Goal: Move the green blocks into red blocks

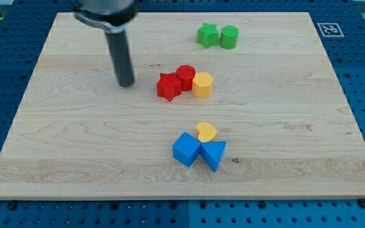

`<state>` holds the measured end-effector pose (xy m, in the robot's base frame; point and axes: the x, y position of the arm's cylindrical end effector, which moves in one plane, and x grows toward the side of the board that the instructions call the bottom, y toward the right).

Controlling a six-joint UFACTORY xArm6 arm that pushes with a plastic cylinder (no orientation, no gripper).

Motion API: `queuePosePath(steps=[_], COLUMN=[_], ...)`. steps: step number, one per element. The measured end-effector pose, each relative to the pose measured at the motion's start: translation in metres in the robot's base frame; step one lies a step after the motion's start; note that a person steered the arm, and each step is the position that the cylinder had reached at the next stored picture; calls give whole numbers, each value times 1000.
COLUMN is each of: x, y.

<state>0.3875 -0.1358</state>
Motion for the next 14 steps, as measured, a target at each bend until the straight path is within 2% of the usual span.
queuePosePath(steps=[1, 2, 3, 4, 5, 6, 7, 9, 10, 11, 12, 13, 14], x=[-78, -154, -189, -182, -154, -121, -102, -109, -111, -110, -89, -45, -23], y=[-14, 17, 79, 155, 205, 216, 217, 212, 189, 142, 122, 123, 124])
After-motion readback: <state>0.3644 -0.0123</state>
